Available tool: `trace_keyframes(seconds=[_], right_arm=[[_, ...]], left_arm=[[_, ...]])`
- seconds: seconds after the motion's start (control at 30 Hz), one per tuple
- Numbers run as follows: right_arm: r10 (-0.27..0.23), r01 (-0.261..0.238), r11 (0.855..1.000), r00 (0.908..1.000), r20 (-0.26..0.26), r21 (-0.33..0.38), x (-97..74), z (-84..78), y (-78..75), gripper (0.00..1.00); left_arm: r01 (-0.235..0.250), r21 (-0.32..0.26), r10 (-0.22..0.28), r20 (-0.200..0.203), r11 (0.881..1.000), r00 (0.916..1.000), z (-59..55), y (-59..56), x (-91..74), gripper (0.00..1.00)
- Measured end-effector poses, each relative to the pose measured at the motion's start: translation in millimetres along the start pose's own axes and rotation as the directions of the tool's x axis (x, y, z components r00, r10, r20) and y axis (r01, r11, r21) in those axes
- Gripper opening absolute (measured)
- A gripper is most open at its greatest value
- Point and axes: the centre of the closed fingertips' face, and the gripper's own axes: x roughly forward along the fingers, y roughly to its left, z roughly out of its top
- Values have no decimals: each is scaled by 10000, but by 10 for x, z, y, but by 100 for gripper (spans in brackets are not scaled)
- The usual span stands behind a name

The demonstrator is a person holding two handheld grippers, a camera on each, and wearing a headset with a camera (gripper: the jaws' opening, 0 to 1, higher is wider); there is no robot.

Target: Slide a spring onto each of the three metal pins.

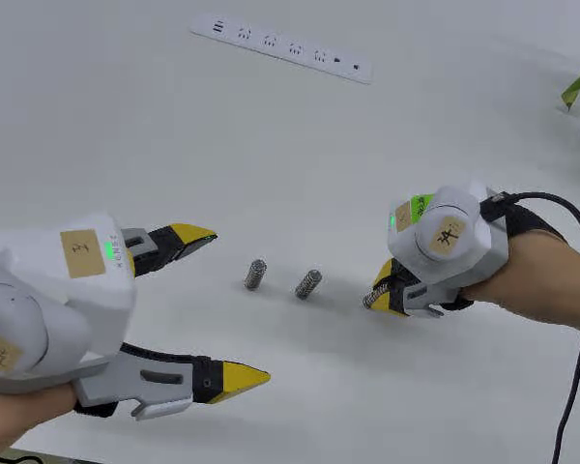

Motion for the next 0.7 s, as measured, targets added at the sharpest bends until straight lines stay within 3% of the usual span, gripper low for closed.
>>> trace_keyframes(seconds=[0.37, 0.7], right_arm=[[-19, 18, 9999, 9999, 121, 99, 20, 8, 5, 14], [-173, 165, 9996, 9992, 351, 236, -48, 34, 0, 21]], left_arm=[[-37, 15, 37, -34, 10000, 10000, -1, 5, -22, 81], [-25, 288, 28, -95, 9996, 10000, -6, 2, -41, 81]])
